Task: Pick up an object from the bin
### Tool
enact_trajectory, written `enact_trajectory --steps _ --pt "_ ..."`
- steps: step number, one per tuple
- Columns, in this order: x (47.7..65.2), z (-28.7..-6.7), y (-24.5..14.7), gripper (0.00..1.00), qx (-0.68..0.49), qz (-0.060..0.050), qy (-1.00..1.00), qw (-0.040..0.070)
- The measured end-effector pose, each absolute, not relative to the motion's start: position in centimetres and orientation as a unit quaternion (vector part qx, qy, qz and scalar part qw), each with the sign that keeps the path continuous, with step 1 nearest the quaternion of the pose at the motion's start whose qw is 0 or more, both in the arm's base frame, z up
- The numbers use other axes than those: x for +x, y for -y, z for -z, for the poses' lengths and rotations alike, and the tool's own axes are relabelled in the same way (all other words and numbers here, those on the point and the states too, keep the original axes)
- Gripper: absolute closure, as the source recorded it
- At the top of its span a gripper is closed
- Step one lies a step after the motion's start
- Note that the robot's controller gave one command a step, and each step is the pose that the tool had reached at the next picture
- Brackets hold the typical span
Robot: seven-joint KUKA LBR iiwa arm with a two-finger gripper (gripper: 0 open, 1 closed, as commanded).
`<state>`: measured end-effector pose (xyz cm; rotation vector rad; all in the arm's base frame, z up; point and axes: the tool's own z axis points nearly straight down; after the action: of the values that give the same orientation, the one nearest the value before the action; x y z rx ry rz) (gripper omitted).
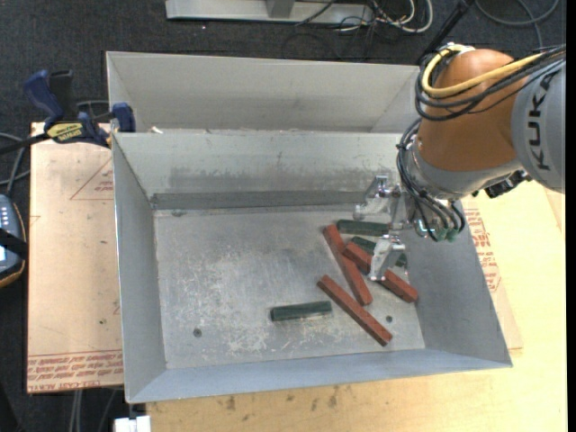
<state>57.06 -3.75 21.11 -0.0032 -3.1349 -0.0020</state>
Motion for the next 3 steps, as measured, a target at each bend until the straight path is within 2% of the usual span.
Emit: enact_trajectory --steps 1,2,3 --pt "57.2 -21.6 3.7 0.00 0.000 0.000 1.000 -0.001" --pt "59.9 -15.5 6.8 0.00 -0.047 0.001 0.999 -0.003" --pt "62.4 -7.8 9.3 0.00 -0.025 0.002 1.000 -0.010"
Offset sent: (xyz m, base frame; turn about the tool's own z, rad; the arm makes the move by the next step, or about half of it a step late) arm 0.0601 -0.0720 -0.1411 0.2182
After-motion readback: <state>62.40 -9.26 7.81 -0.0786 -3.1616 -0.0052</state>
